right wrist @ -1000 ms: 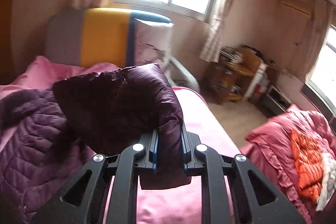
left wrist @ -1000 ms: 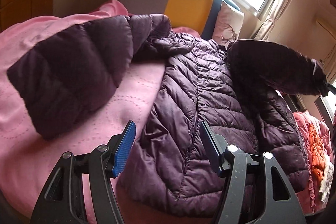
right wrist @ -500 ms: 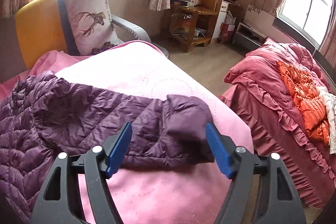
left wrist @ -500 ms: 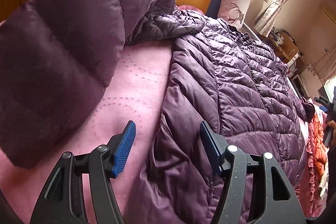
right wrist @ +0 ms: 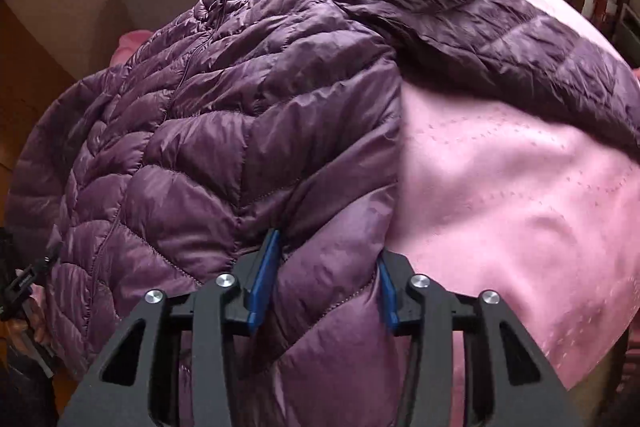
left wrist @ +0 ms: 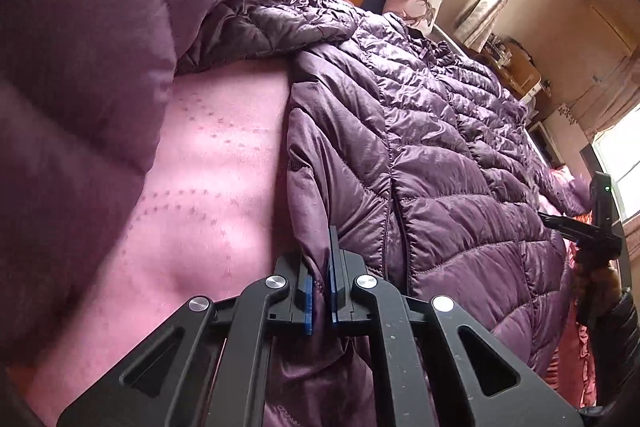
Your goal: Fold large clothes
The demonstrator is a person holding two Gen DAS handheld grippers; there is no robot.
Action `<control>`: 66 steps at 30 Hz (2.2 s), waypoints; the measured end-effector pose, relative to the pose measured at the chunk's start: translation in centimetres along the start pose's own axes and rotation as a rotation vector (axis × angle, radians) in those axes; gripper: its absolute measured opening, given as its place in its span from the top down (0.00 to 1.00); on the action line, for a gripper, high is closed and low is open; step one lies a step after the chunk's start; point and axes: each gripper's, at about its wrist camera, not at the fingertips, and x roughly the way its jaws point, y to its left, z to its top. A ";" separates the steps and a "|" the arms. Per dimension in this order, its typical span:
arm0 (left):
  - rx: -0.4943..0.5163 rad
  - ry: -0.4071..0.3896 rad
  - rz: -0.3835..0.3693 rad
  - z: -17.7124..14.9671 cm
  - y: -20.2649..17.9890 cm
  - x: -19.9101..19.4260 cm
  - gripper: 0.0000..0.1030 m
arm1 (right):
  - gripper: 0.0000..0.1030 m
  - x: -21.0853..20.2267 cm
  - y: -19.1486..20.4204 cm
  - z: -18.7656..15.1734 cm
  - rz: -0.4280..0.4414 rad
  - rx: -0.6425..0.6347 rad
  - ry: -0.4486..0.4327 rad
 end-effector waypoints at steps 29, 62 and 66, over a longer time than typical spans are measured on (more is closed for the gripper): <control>-0.151 -0.060 0.111 -7.7 -1.5 -7.1 0.98 | 0.86 -0.1 2.0 -0.9 -0.144 -0.152 -0.037; -0.654 -0.482 0.077 -6.6 16.7 -24.4 0.96 | 0.16 -0.4 18.6 -6.1 0.042 -0.376 -0.143; -0.739 -0.524 0.158 -4.0 20.2 -29.3 0.96 | 0.11 1.1 19.3 -6.5 0.029 -0.396 -0.127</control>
